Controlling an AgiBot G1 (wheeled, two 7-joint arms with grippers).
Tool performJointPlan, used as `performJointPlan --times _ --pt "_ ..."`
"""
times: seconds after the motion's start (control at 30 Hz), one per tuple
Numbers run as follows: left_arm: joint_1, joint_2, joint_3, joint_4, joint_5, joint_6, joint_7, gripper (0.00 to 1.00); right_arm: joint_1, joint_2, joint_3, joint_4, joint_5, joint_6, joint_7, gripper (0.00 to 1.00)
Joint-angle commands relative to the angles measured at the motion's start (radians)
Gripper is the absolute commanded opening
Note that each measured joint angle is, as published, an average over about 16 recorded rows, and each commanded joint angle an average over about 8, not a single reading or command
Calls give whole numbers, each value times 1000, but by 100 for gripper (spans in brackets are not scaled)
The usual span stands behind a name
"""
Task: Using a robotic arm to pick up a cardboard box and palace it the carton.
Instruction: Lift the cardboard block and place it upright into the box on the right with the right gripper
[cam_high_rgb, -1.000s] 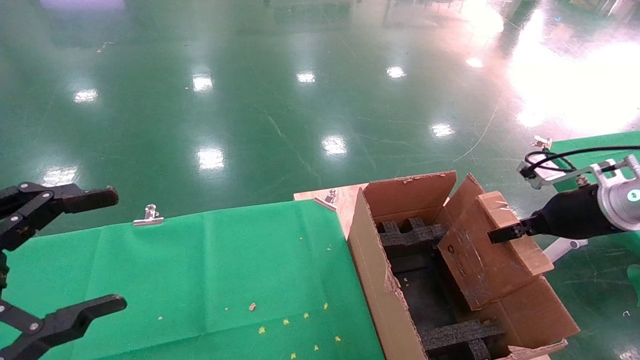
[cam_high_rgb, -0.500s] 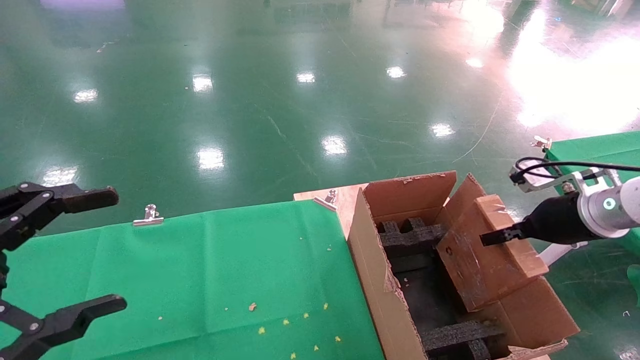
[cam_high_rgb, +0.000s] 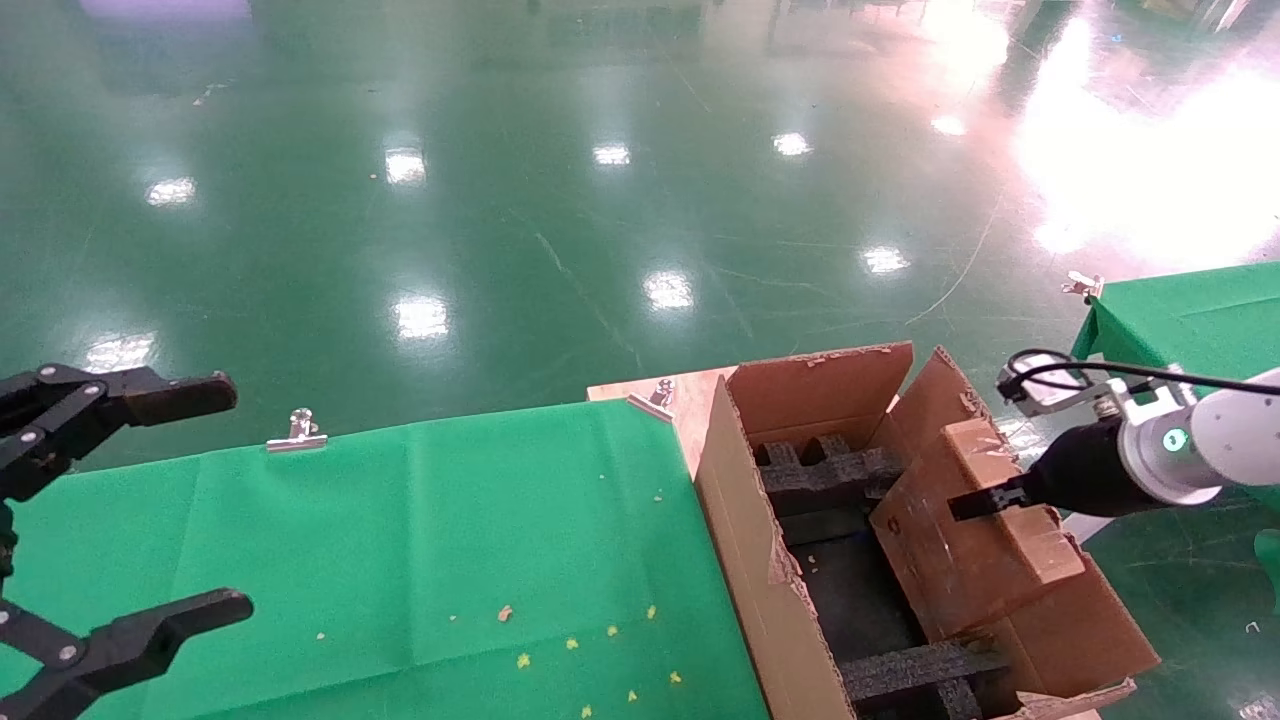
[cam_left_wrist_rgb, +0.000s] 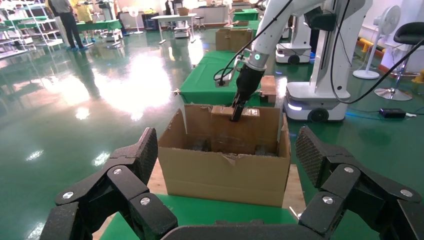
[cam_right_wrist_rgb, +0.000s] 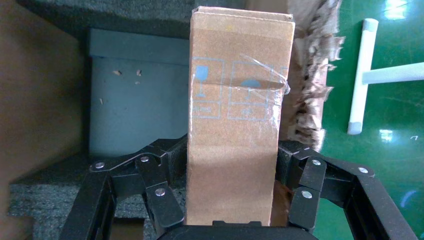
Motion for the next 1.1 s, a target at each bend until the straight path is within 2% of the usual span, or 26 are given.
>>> performJointPlan --times 0.03,0.47,1.0,1.03,1.1 --pt "0 0 0 0 0 0 0 100 -15 -7 -1 -4 6 7 -2 0" --pt "0 0 0 0 0 0 0 100 -145 -83 19 -130 85 63 -89 0" --pt "0 0 0 0 0 0 0 100 -253 -150 75 -291 201 41 -247 0" --pt "0 0 0 0 0 0 0 100 -257 -152 78 -298 206 39 -254 2" --pt "0 0 0 0 0 0 0 100 -264 -157 83 -311 216 34 -266 26"
